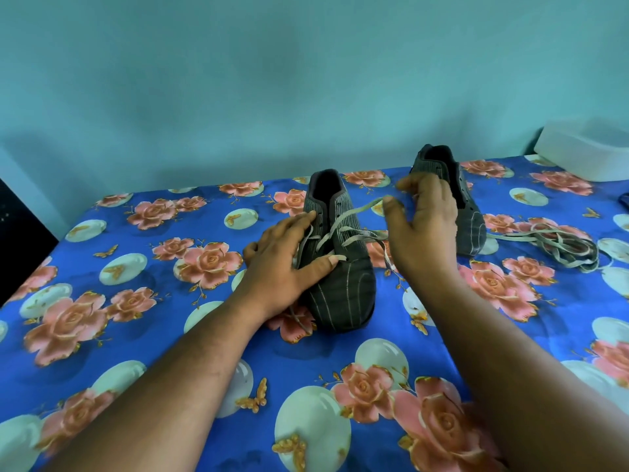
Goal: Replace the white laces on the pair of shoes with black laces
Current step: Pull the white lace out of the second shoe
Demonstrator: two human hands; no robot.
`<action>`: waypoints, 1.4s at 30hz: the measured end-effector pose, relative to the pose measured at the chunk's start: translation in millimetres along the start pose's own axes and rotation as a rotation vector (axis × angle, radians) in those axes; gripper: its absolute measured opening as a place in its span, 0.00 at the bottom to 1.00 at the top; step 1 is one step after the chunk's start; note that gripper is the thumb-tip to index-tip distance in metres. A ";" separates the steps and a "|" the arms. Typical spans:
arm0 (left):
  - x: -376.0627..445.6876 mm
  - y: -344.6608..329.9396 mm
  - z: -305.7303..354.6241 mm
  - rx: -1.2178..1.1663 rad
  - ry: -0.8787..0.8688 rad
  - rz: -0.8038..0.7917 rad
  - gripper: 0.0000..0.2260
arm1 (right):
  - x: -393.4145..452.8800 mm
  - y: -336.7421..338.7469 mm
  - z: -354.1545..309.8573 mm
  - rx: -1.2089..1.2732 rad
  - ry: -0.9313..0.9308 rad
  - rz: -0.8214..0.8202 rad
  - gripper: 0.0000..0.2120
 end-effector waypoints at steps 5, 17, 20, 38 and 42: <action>-0.2 -0.3 -0.9 -0.014 0.008 -0.001 0.41 | -22.0 -27.7 -21.0 -0.285 0.280 -0.326 0.20; -0.4 -0.5 -1.4 -0.020 0.022 -0.031 0.41 | -1.6 4.1 -21.6 0.232 0.161 0.035 0.03; 0.1 -1.0 -1.9 -0.018 0.019 -0.022 0.41 | 2.3 3.6 -7.0 0.125 0.074 0.031 0.05; -0.5 -0.8 -2.1 -0.022 0.024 -0.018 0.41 | 0.3 5.5 -21.3 0.337 0.090 0.034 0.08; 1.2 -2.3 -3.1 -0.009 0.012 -0.009 0.41 | -0.3 -1.5 -4.8 0.002 0.061 -0.038 0.12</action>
Point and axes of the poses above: each hand's wrist, its own x-axis towards the middle knuckle, its own y-axis out of the back of the hand, z = x × y, the point moved 5 cm from there along x, towards the middle knuckle, and after that the axes turned 1 degree about -x, right-handed, at the moved point
